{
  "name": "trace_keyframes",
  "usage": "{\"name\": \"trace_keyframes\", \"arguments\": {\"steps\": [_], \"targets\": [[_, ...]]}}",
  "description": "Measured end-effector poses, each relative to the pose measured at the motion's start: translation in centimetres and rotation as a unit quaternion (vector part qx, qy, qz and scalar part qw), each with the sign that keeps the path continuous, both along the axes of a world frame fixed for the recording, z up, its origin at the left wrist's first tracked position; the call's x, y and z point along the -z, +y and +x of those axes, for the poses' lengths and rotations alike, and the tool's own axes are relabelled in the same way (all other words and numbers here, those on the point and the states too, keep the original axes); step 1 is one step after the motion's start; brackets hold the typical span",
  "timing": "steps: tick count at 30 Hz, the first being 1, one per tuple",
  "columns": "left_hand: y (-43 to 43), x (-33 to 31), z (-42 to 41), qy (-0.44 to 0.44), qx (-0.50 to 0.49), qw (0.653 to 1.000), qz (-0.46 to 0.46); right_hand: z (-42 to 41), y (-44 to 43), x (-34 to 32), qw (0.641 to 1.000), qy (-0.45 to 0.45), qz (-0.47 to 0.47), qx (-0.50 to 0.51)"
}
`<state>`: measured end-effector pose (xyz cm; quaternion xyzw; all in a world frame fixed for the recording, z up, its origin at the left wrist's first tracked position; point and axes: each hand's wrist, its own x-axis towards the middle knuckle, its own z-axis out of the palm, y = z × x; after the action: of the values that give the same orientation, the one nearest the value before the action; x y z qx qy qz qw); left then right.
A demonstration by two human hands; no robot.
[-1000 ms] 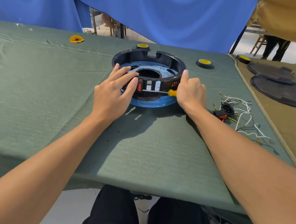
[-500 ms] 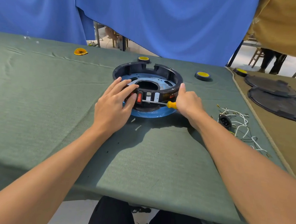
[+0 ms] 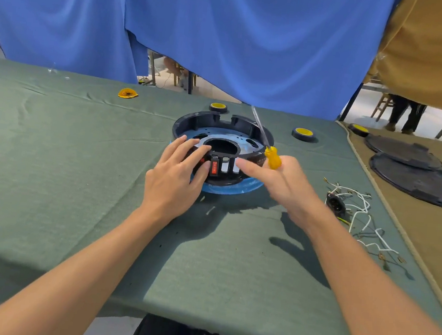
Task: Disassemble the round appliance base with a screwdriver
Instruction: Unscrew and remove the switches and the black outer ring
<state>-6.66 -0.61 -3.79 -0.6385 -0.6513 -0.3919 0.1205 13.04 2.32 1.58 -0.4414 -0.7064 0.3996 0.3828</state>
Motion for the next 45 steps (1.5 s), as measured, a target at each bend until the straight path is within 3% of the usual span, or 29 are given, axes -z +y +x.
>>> {"name": "trace_keyframes", "arguments": {"steps": [3,8,12,25,30,34,37,42,45], "targets": [[-0.1,0.1,0.1,0.041,0.0,0.999,0.023,-1.9,-0.5,0.4,0.987,-0.036,0.106,0.114],[-0.1,0.3,0.1,0.136,0.004,0.988,0.076,-4.4,-1.0,2.1,0.952,-0.146,0.198,0.18],[0.0,0.5,0.0,0.161,-0.004,0.983,0.086,-5.0,-0.9,2.8,0.947,-0.147,0.183,0.219],[0.2,0.5,-0.1,0.153,0.022,0.983,0.097,-5.1,-1.9,0.4,0.936,-0.18,0.224,0.203],[0.2,0.5,-0.1,0.157,0.021,0.982,0.103,-1.6,-2.0,-0.8,0.958,-0.134,0.192,0.162],[0.0,0.2,0.2,0.154,0.02,0.982,0.105,3.2,-1.5,-0.9,0.95,-0.181,0.159,0.197],[0.1,-0.1,0.2,0.179,0.009,0.976,0.122,6.4,-1.3,-0.1,0.928,-0.252,0.164,0.221],[0.3,-0.5,0.7,0.203,-0.012,0.968,0.149,8.5,-1.4,2.0,0.812,-0.486,0.246,0.212],[0.2,-0.5,1.1,0.185,-0.013,0.972,0.141,8.9,-1.6,3.1,0.811,-0.508,0.243,0.162]]}}
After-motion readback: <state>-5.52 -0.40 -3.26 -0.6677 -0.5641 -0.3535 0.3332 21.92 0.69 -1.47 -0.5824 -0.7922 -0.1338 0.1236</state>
